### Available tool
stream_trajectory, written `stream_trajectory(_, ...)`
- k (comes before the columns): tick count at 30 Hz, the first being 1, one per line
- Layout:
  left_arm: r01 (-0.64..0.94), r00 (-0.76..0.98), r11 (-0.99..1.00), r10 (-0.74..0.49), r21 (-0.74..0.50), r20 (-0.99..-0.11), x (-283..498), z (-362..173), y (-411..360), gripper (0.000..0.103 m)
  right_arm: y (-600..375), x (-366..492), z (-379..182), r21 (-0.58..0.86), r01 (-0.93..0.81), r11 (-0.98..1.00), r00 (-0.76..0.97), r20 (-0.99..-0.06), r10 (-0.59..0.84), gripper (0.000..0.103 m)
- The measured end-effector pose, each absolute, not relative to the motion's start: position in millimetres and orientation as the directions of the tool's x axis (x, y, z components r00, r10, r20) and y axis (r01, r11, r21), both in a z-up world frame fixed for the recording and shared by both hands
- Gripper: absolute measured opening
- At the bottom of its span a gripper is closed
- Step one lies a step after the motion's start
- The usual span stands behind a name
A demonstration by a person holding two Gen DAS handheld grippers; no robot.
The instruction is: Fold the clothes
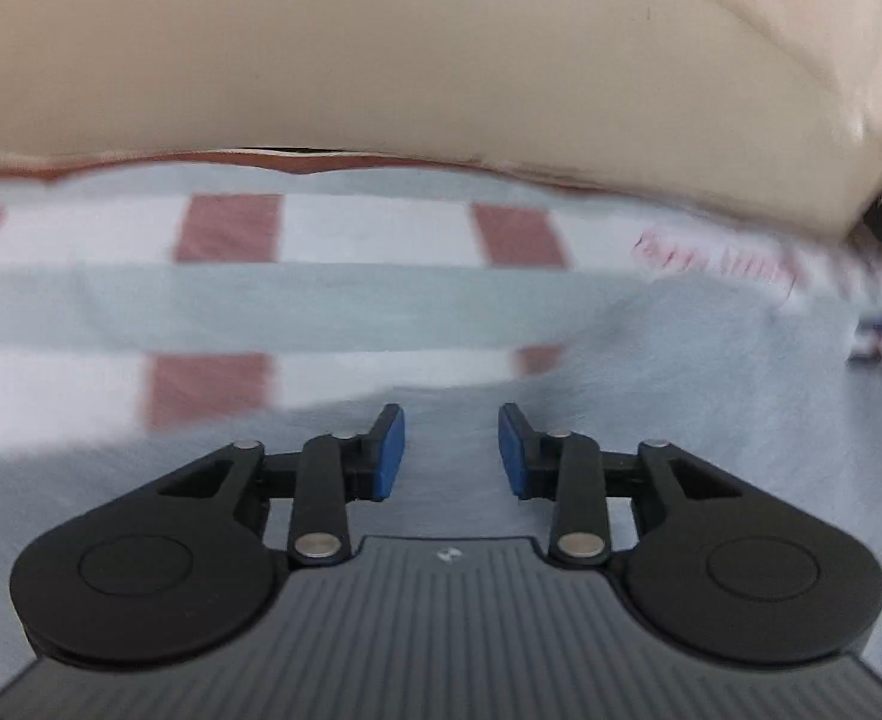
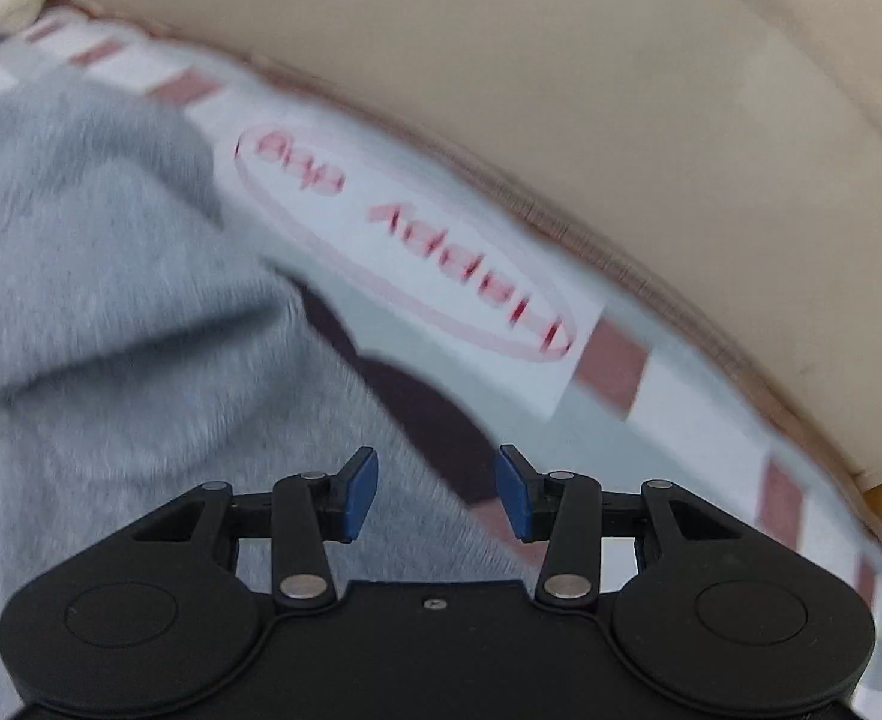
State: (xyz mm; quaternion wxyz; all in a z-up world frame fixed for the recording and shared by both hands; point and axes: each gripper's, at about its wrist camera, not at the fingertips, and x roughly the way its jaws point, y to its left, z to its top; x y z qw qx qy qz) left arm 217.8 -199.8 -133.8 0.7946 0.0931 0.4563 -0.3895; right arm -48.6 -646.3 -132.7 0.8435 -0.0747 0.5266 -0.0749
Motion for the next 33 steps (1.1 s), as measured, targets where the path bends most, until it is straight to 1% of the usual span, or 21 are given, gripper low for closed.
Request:
stream_trajectory(3,0.778,0.238,0.616,-0.477,-0.129,-0.846,229,-142,-192,0.034,-663,-41,-136,-0.097,0.055,0.994,0.401,-0.909,-0.111,0.049)
stream_trajectory(4,0.794,0.234,0.599,-0.465,-0.109,-0.854,230,-145,-191,0.037,-663,-40,-138,-0.1,0.052,0.994,0.4,-0.91,-0.113,0.049)
stream_trajectory(5,0.803,0.234,0.588,-0.461,-0.097,-0.856,231,-147,-190,0.043,-663,-38,-141,-0.111,0.046,0.993,0.397,-0.91,-0.121,0.049)
stream_trajectory(8,0.797,0.232,0.59,-0.497,-0.13,-0.836,234,-147,-190,0.048,-656,-36,-149,-0.138,0.022,0.99,0.366,-0.921,-0.136,0.049)
stream_trajectory(11,0.789,0.202,0.585,-0.535,-0.188,-0.82,239,-149,-195,0.056,-651,-37,-149,-0.167,0.011,0.986,0.369,-0.916,-0.16,0.057)
stream_trajectory(13,0.782,0.182,0.581,-0.56,-0.226,-0.808,242,-150,-199,0.057,-653,-34,-149,-0.179,0.01,0.984,0.361,-0.917,-0.171,0.064)
stream_trajectory(14,0.778,0.173,0.578,-0.572,-0.245,-0.802,244,-150,-201,0.057,-653,-33,-149,-0.193,0.01,0.981,0.358,-0.915,-0.184,0.07)
stream_trajectory(15,0.774,0.163,0.575,-0.584,-0.264,-0.795,245,-151,-202,0.057,-654,-32,-149,-0.195,0.014,0.981,0.357,-0.915,-0.187,0.07)
stream_trajectory(17,0.765,0.144,0.568,-0.608,-0.302,-0.78,248,-152,-206,0.057,-657,-31,-150,-0.16,0.046,0.986,0.349,-0.922,-0.165,0.071)
stream_trajectory(19,0.756,0.126,0.56,-0.632,-0.339,-0.764,252,-153,-210,0.058,-666,-30,-151,-0.029,0.102,0.994,0.311,-0.948,-0.06,0.071)
stream_trajectory(20,0.756,0.116,0.554,-0.638,-0.349,-0.761,252,-154,-211,0.063,-670,-31,-152,0.031,0.112,0.993,0.3,-0.954,-0.004,0.072)
stream_trajectory(21,0.765,0.105,0.544,-0.633,-0.345,-0.767,249,-155,-212,0.065,-673,-33,-152,0.086,0.12,0.989,0.29,-0.956,0.048,0.072)
stream_trajectory(23,0.791,0.103,0.525,-0.62,-0.314,-0.778,242,-157,-213,0.069,-668,-36,-151,0.067,0.078,0.995,0.295,-0.955,0.041,0.072)
stream_trajectory(25,0.812,0.112,0.513,-0.603,-0.277,-0.79,235,-160,-214,0.074,-662,-38,-151,0.036,0.054,0.998,0.301,-0.953,0.018,0.068)
stream_trajectory(26,0.823,0.117,0.507,-0.593,-0.256,-0.797,231,-161,-215,0.079,-658,-38,-151,0.014,0.05,0.999,0.305,-0.952,-0.002,0.063)
stream_trajectory(27,0.833,0.124,0.502,-0.579,-0.233,-0.806,226,-162,-216,0.082,-652,-38,-151,-0.017,0.036,0.999,0.313,-0.949,-0.027,0.055)
stream_trajectory(28,0.845,0.132,0.495,-0.564,-0.205,-0.815,222,-163,-219,0.088,-643,-39,-150,-0.043,0.017,0.999,0.323,-0.945,-0.046,0.049)
stream_trajectory(29,0.86,0.142,0.482,-0.545,-0.17,-0.826,216,-164,-222,0.094,-634,-39,-149,-0.07,-0.003,0.998,0.333,-0.941,-0.065,0.037)
stream_trajectory(30,0.873,0.152,0.468,-0.526,-0.135,-0.837,211,-165,-226,0.097,-625,-40,-149,-0.11,-0.009,0.994,0.342,-0.934,-0.101,0.028)
stream_trajectory(31,0.879,0.168,0.465,-0.512,-0.107,-0.843,206,-164,-228,0.103,-616,-41,-148,-0.15,-0.012,0.989,0.352,-0.926,-0.136,0.022)
stream_trajectory(33,0.862,0.216,0.501,-0.503,-0.079,-0.837,202,-160,-229,0.103,-603,-46,-149,-0.218,0.051,0.975,0.372,-0.902,-0.221,0.012)
